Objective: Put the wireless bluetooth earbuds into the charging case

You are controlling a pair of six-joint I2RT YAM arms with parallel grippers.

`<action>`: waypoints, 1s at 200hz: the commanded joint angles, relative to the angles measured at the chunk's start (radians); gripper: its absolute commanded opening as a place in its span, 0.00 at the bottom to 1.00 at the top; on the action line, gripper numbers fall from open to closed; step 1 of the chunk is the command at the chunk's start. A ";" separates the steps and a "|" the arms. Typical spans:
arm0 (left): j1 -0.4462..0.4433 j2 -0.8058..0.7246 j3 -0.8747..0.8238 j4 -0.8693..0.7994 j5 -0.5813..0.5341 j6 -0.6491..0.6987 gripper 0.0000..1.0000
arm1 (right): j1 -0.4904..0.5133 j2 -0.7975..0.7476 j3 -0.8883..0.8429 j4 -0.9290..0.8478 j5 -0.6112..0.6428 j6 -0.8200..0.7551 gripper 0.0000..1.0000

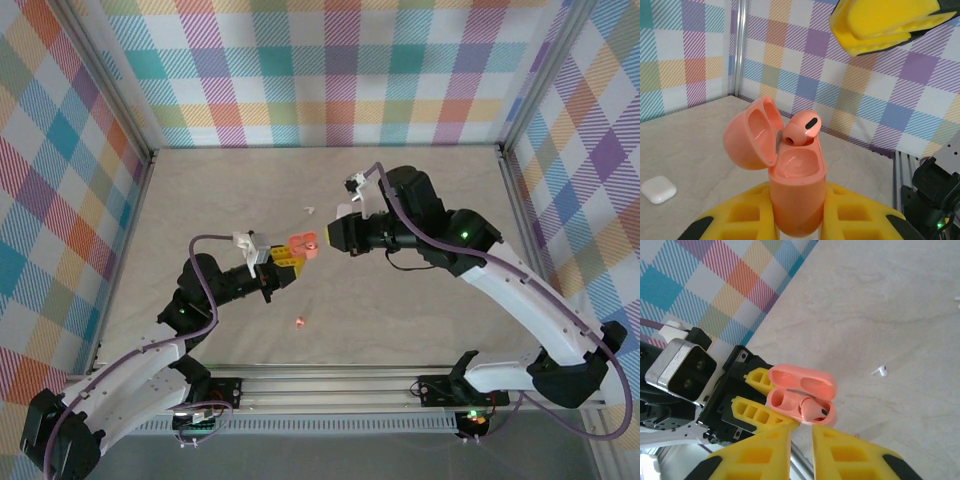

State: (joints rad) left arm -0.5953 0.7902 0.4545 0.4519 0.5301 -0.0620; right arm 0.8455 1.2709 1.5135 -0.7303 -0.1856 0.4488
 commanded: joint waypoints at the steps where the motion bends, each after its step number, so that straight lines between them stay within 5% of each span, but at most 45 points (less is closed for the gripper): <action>1: -0.011 -0.021 -0.008 0.040 0.004 0.045 0.00 | 0.003 0.039 -0.016 0.031 -0.093 -0.023 0.15; 95: -0.015 -0.037 -0.007 0.014 -0.021 0.066 0.00 | 0.002 0.123 -0.044 0.008 -0.111 -0.036 0.10; 158: -0.015 -0.058 -0.019 -0.004 -0.035 0.089 0.00 | -0.017 0.058 0.007 -0.018 0.002 -0.054 0.12; 200: -0.015 -0.096 -0.013 -0.051 -0.053 0.118 0.00 | -0.039 0.025 -0.064 0.048 -0.029 -0.018 0.14</action>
State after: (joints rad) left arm -0.6010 0.7246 0.4416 0.4129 0.4904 0.0204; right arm 0.8154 1.3235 1.4811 -0.7227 -0.2020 0.4114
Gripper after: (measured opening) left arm 0.185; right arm 0.131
